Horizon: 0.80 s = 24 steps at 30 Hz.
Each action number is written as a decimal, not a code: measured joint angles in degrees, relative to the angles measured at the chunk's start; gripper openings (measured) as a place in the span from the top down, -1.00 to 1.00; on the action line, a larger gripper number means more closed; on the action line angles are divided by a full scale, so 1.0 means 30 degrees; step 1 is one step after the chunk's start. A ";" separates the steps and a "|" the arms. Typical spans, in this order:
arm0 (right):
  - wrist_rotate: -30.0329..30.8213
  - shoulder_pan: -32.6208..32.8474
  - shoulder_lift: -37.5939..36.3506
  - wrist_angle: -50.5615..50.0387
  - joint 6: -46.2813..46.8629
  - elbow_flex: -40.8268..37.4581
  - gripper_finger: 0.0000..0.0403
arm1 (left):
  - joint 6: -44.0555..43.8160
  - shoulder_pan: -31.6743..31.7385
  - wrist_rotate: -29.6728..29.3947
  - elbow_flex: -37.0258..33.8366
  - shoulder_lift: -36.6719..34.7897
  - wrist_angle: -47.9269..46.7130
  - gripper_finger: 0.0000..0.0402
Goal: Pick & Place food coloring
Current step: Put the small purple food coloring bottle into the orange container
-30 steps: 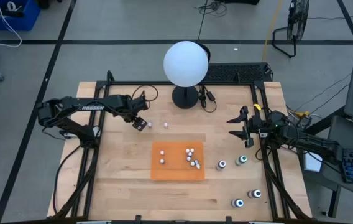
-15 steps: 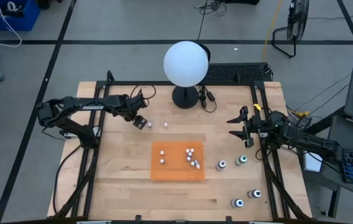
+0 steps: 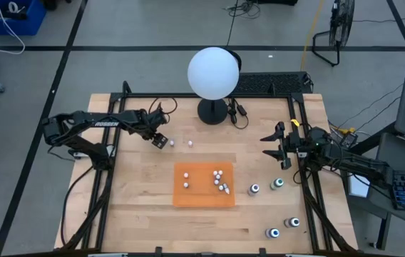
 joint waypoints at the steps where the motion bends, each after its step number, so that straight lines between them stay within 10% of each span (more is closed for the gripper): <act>1: -0.0002 -0.0005 0.0000 0.0002 0.0000 0.0002 -0.02 | 0.0007 0.0000 0.0000 0.0000 0.0007 -0.0007 -0.25; 24: 0.0004 0.0002 -0.0001 -0.0004 0.0000 0.0002 -0.02 | 0.0230 0.0044 0.0113 0.0095 0.2418 0.0733 -0.25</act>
